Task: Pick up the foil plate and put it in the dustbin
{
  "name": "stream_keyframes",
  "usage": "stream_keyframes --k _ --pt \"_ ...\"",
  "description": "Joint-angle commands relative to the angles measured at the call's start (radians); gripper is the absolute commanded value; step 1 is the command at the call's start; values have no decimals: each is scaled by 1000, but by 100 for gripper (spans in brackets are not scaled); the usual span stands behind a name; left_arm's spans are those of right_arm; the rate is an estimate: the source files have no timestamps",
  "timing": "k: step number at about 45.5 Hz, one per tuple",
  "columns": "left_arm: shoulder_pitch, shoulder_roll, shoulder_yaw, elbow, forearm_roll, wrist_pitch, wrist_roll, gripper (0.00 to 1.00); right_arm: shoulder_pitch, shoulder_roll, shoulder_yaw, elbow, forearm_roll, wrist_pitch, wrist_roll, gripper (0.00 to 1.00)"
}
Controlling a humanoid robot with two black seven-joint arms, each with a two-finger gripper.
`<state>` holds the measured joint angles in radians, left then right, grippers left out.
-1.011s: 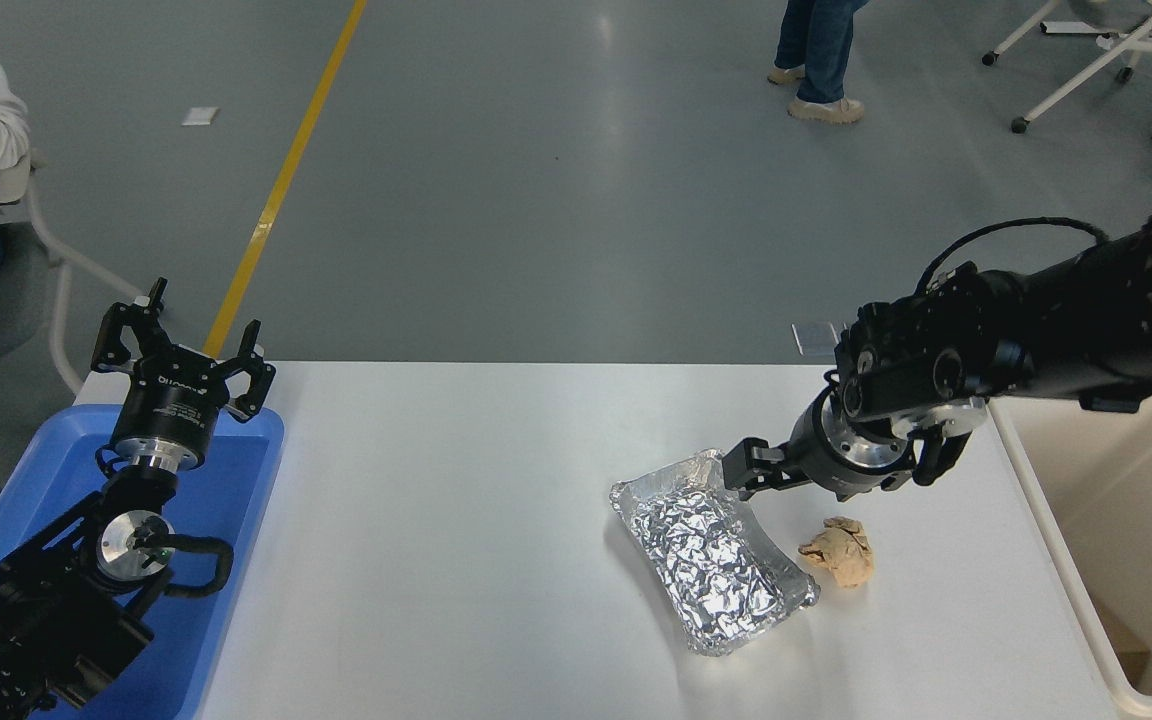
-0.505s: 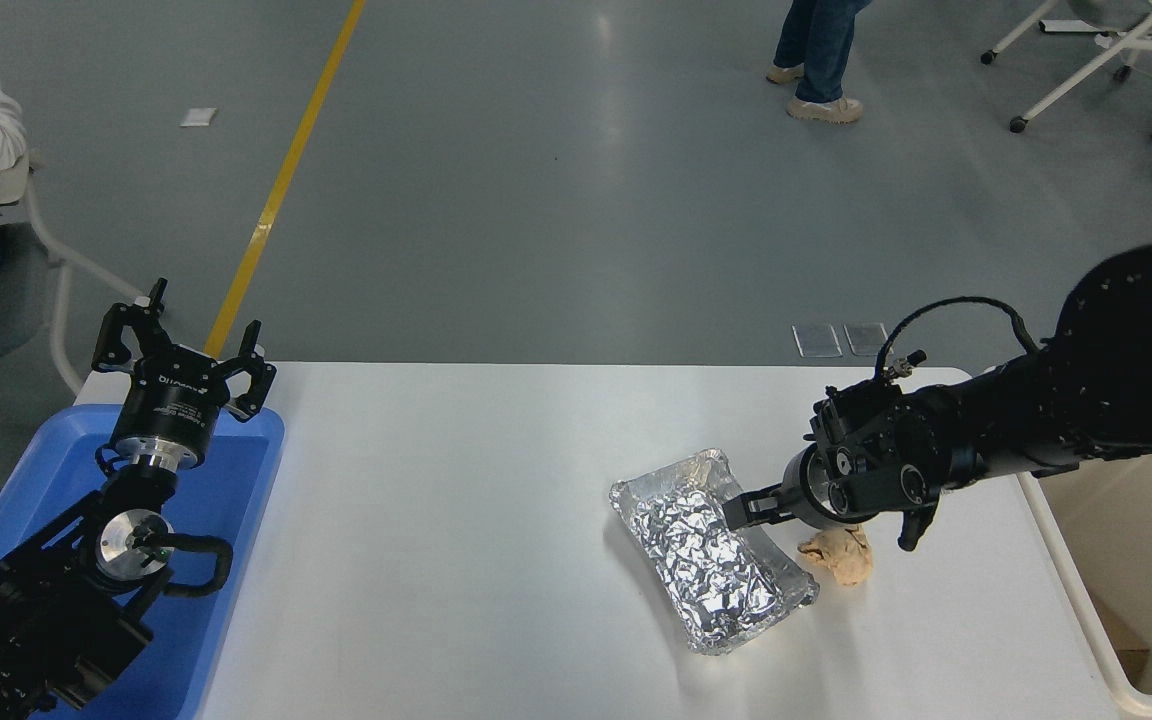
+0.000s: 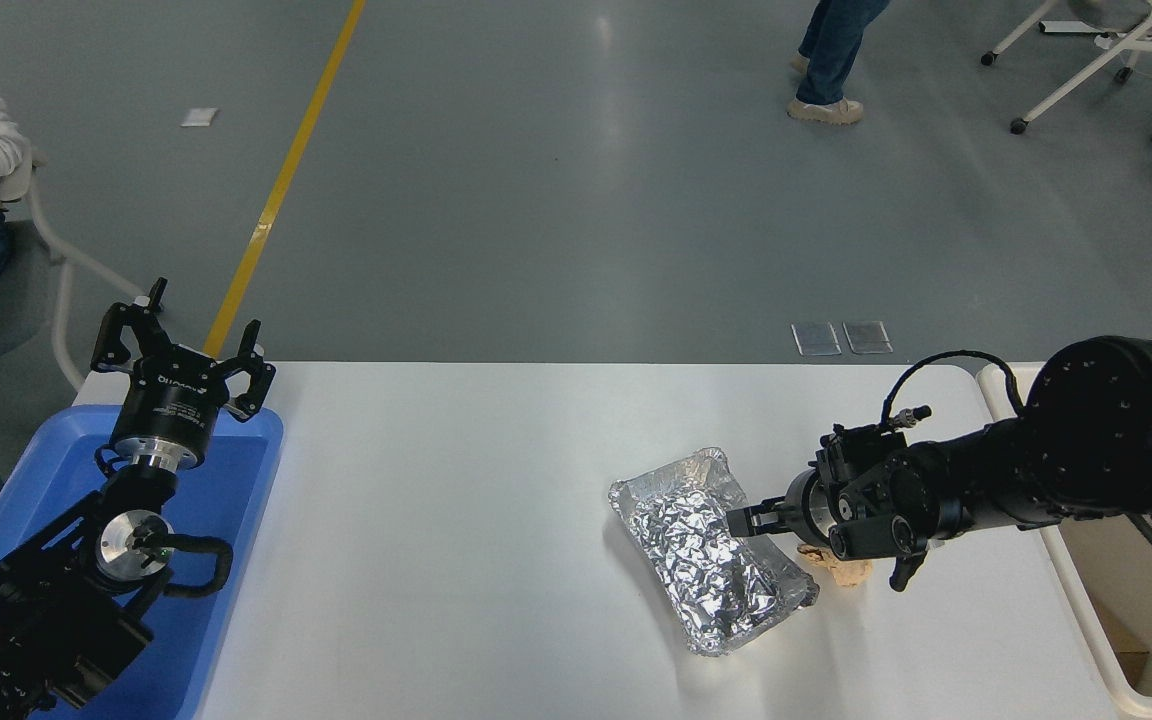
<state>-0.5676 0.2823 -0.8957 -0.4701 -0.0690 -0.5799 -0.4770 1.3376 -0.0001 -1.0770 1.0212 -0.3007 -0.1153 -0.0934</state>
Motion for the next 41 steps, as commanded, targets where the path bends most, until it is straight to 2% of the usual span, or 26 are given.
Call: stream_keyframes --k 1,14,21,27,29,32,33,36,39,41 --pt "0 0 0 -1 0 0 0 99 -26 0 49 -10 -1 -17 3 99" --pt "0 0 0 1 0 0 0 99 -77 0 57 -13 -49 -26 3 97" --pt "0 0 1 1 0 0 0 99 -103 0 57 -26 -61 -53 3 93" --pt "0 0 0 1 0 0 0 99 -106 0 57 -29 -61 -53 3 84" --pt "0 0 0 1 0 0 0 99 -107 0 57 -29 -64 -53 3 78" --pt "0 0 0 1 0 0 0 99 -104 0 57 -29 -77 -53 3 64" --pt "0 0 0 1 0 0 0 99 -103 0 57 -29 -81 -53 1 56" --pt "0 0 1 1 0 0 0 99 -101 0 57 -29 -81 -53 1 41" --pt "0 0 0 1 0 0 0 99 -98 0 57 -26 -78 -53 1 21" --pt "0 0 1 1 0 0 0 99 -100 0 57 -26 -78 -53 1 10"
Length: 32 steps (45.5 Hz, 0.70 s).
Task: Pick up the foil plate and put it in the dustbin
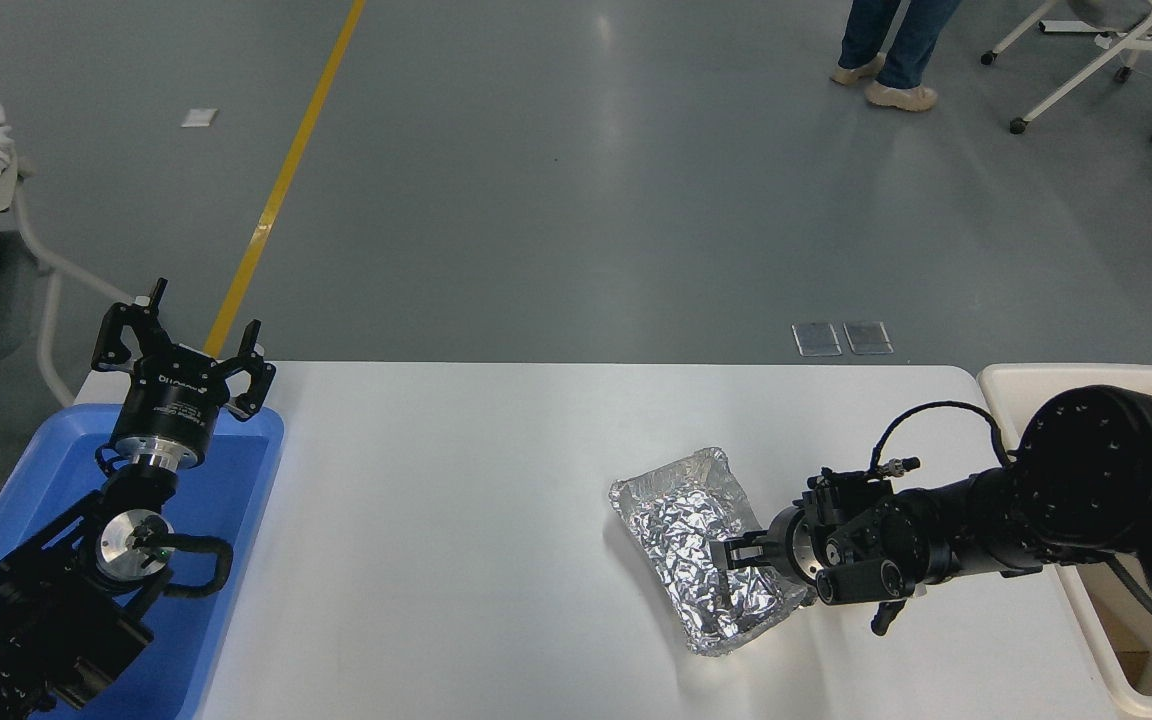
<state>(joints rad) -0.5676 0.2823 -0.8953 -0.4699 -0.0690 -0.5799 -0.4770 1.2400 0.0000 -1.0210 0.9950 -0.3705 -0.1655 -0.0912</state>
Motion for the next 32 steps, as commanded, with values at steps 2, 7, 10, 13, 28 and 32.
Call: stream_keyframes --k 2,7,10,13,28,32 --pt "0 0 -1 1 0 0 0 99 -1 0 1 1 -8 -3 -1 4" --pt "0 0 1 1 0 0 0 99 4 0 1 2 -7 -5 1 0" --pt "0 0 -1 1 0 0 0 99 9 0 1 4 -7 -6 1 0" --pt "0 0 1 1 0 0 1 99 15 0 1 8 -7 -6 1 0" --pt "0 0 1 1 0 0 0 99 168 0 19 116 -7 -3 8 0" --pt "0 0 1 -1 0 0 0 99 242 -3 39 175 -7 6 11 0"
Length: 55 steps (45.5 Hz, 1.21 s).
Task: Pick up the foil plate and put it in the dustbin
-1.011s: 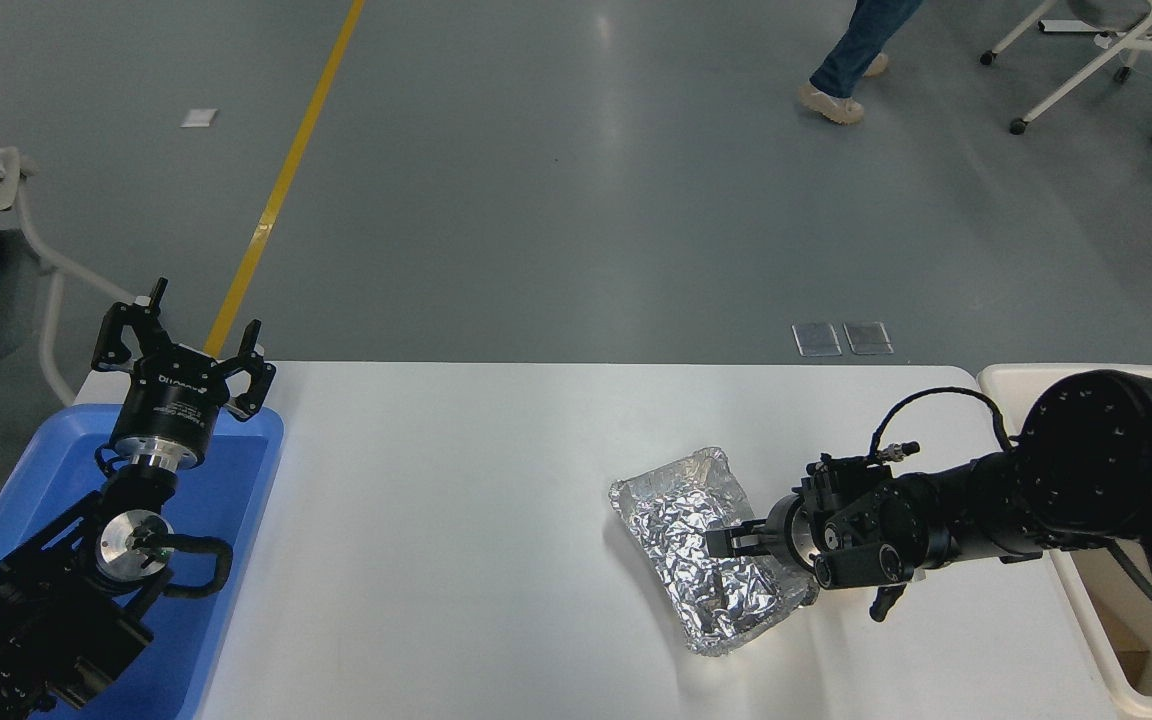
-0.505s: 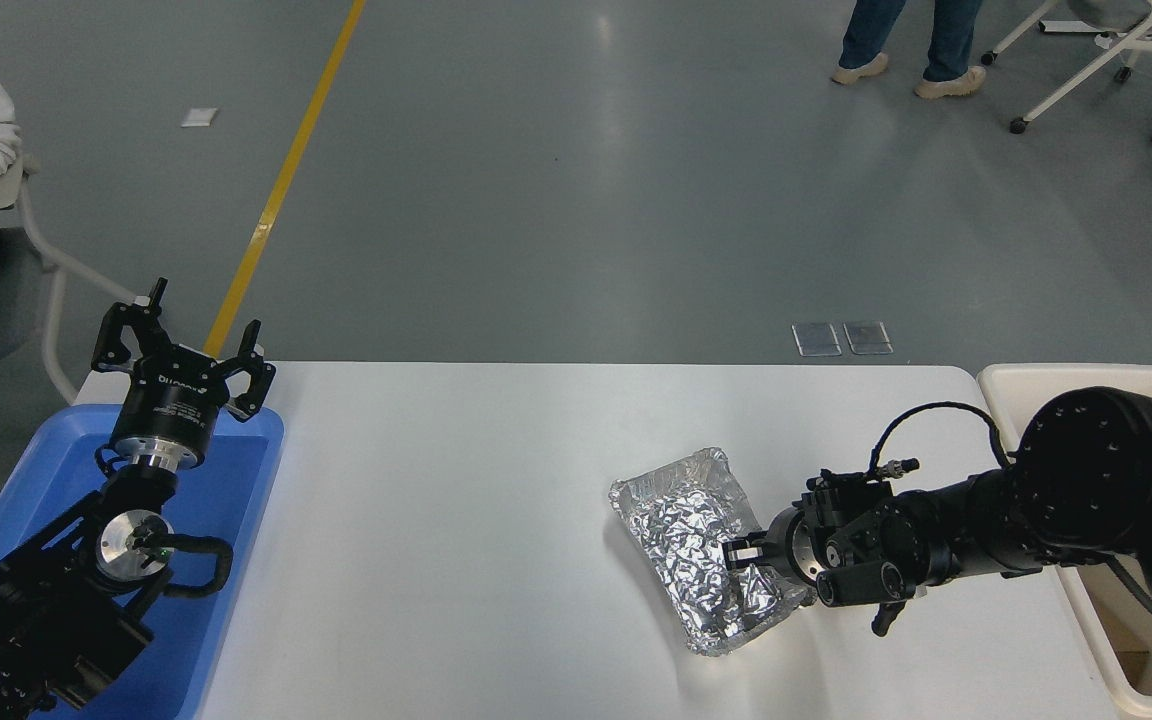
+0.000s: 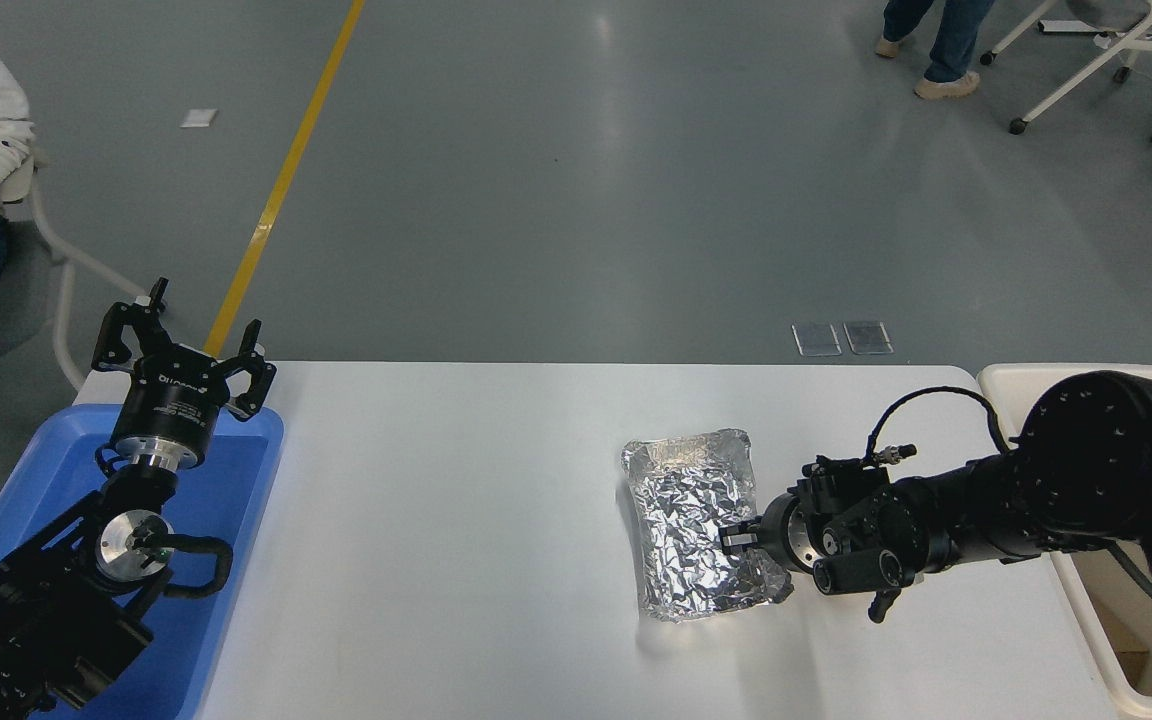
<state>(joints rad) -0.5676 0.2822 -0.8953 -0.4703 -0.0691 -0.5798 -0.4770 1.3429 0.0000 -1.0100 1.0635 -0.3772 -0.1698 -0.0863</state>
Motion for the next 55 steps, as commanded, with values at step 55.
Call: stream_keyframes --k 55 --pt "0 0 1 1 0 0 0 99 840 -574 110 360 15 478 82 0"
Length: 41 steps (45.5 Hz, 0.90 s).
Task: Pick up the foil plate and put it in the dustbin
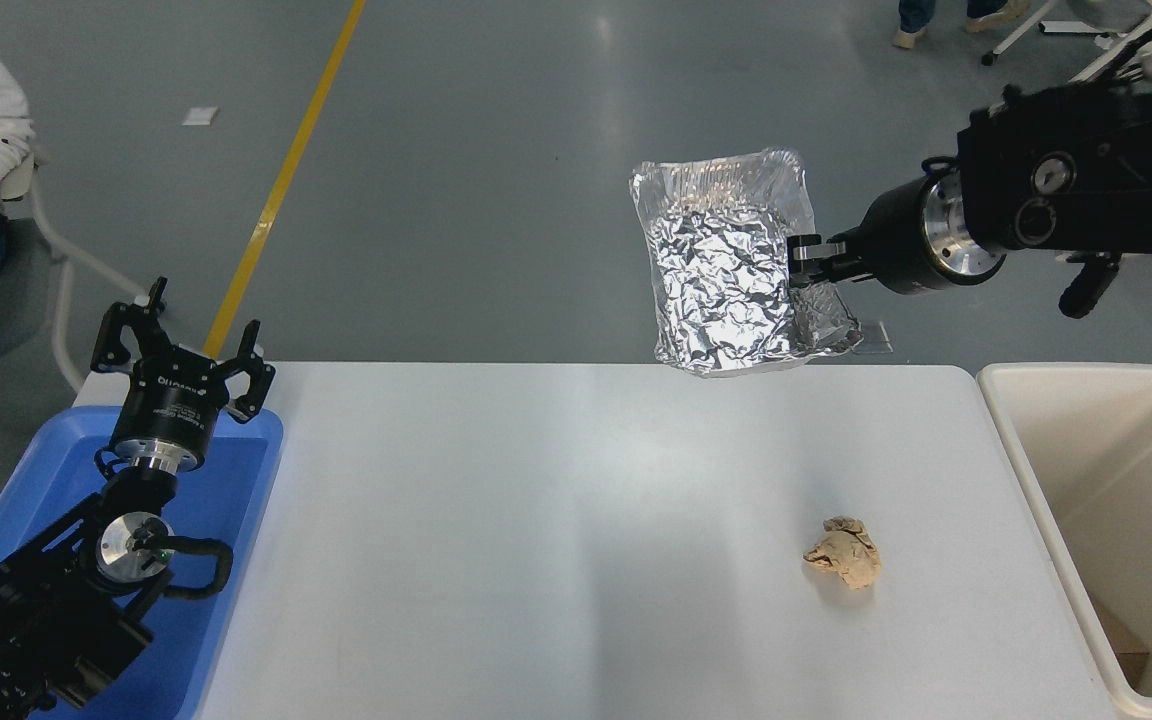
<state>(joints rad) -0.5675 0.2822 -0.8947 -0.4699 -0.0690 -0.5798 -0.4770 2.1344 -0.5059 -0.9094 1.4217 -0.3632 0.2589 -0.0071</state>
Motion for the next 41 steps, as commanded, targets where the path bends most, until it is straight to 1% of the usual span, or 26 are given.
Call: stream_keyframes --k 1,12,23,26,34,37,41 --pt "0 0 0 -1 0 1 0 99 48 -71 9 0 1 49 2 0" --pt "0 0 -1 -1 0 0 0 99 16 -106 -12 -64 4 40 -8 0" --pt "0 0 0 -1 0 0 0 99 -152 -171 -9 -308 16 39 -10 0" --pt "0 0 0 -1 0 0 0 99 -218 -175 -8 -409 62 39 -10 0" --pt "0 0 -1 -1 0 0 0 99 -436 -168 -8 -648 279 37 -11 0" --pt "0 0 -1 -1 0 0 0 99 -496 -166 -9 -701 329 36 -13 0" --pt "0 0 -1 -1 0 0 0 99 -560 -166 -9 -748 362 30 -13 0"
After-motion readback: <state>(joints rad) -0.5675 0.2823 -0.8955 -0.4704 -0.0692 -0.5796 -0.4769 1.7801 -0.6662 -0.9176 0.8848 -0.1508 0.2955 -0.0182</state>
